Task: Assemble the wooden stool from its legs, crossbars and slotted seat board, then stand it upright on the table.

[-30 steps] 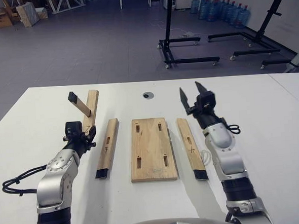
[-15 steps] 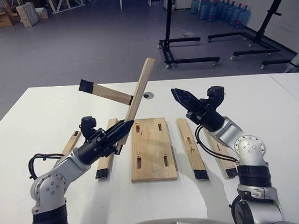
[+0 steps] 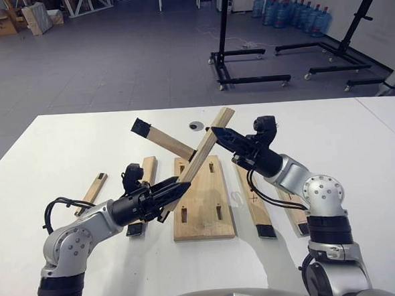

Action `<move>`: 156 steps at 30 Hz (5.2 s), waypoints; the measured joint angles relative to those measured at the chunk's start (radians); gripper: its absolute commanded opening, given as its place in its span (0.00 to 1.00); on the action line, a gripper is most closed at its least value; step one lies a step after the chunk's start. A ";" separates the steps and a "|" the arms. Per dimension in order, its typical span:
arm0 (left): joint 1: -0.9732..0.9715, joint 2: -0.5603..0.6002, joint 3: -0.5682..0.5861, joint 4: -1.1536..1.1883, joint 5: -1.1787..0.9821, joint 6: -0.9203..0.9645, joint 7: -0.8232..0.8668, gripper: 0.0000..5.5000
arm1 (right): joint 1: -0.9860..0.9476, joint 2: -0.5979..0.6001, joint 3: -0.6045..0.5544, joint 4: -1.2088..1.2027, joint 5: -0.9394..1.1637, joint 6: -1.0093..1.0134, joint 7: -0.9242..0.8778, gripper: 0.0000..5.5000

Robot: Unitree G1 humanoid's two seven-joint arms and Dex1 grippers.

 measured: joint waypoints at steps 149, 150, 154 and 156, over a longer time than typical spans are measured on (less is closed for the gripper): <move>-0.059 -0.047 -0.366 0.253 0.655 -0.398 0.219 0.78 | -0.422 -0.307 0.325 0.651 -0.860 -0.709 0.799 0.38; -0.059 -0.047 -0.366 0.245 0.655 -0.388 0.225 0.78 | -0.440 -0.308 0.339 0.669 -0.864 -0.706 0.809 0.38; -0.058 -0.047 -0.366 0.216 0.655 -0.360 0.245 0.78 | -0.466 -0.307 0.353 0.714 -0.865 -0.720 0.820 0.38; -0.058 -0.047 -0.366 0.205 0.655 -0.348 0.252 0.78 | -0.466 -0.306 0.355 0.720 -0.865 -0.736 0.819 0.38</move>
